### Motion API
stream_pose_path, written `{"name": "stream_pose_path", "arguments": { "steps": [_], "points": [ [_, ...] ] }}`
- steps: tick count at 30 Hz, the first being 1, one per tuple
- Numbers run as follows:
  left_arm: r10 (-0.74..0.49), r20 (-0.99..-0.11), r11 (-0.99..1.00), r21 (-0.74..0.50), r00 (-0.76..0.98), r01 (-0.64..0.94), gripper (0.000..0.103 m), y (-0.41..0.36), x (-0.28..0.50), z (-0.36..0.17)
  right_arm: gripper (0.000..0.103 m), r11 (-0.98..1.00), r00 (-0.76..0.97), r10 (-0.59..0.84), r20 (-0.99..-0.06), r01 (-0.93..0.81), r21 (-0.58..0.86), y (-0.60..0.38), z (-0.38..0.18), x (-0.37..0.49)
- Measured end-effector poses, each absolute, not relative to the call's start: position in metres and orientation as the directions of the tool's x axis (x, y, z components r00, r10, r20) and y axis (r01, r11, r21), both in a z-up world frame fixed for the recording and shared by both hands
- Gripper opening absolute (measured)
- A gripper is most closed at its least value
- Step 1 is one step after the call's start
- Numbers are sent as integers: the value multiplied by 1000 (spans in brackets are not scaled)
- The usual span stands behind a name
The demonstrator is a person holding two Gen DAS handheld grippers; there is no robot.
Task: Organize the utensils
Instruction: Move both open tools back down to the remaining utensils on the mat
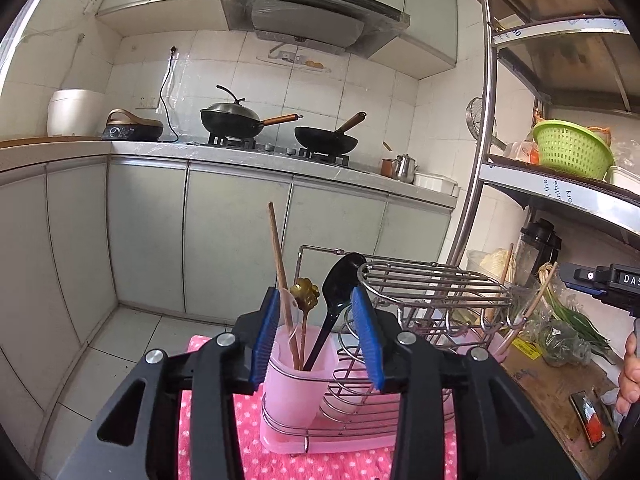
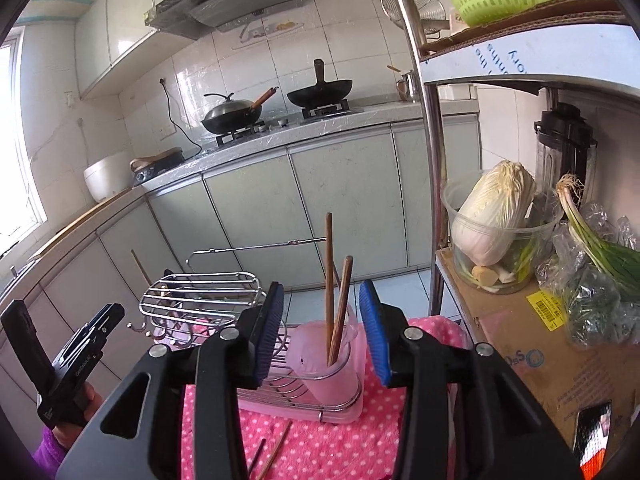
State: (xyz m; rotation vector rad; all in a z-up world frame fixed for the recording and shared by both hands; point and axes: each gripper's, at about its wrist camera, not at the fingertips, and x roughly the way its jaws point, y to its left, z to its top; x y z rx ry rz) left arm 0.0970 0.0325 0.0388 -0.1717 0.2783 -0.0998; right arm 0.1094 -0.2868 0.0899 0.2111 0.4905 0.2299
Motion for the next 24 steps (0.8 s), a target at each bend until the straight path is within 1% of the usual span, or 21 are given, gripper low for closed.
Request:
{"name": "stream_pose_path", "arguments": {
  "steps": [4, 8, 13, 19, 24],
  "points": [
    [-119, -278, 981, -182, 953, 69, 37, 31, 80, 40, 40, 949, 856, 274, -438, -168, 266, -286, 84, 90],
    [-111, -297, 984, -170, 949, 62, 37, 29, 66, 39, 40, 952, 842, 277, -463, -174, 253, -280, 70, 72],
    [-136, -368, 983, -167, 920, 79, 37, 23, 58, 29, 40, 947, 799, 299, -521, -181, 265, -274, 46, 58],
    [-174, -478, 981, -156, 861, 112, 37, 10, 53, 10, 40, 939, 723, 326, -609, -170, 301, -264, 14, 53],
    [-199, -571, 978, -165, 797, 126, 37, 0, 53, -11, 40, 935, 672, 339, -658, -167, 312, -255, -9, 48]
  ]
}}
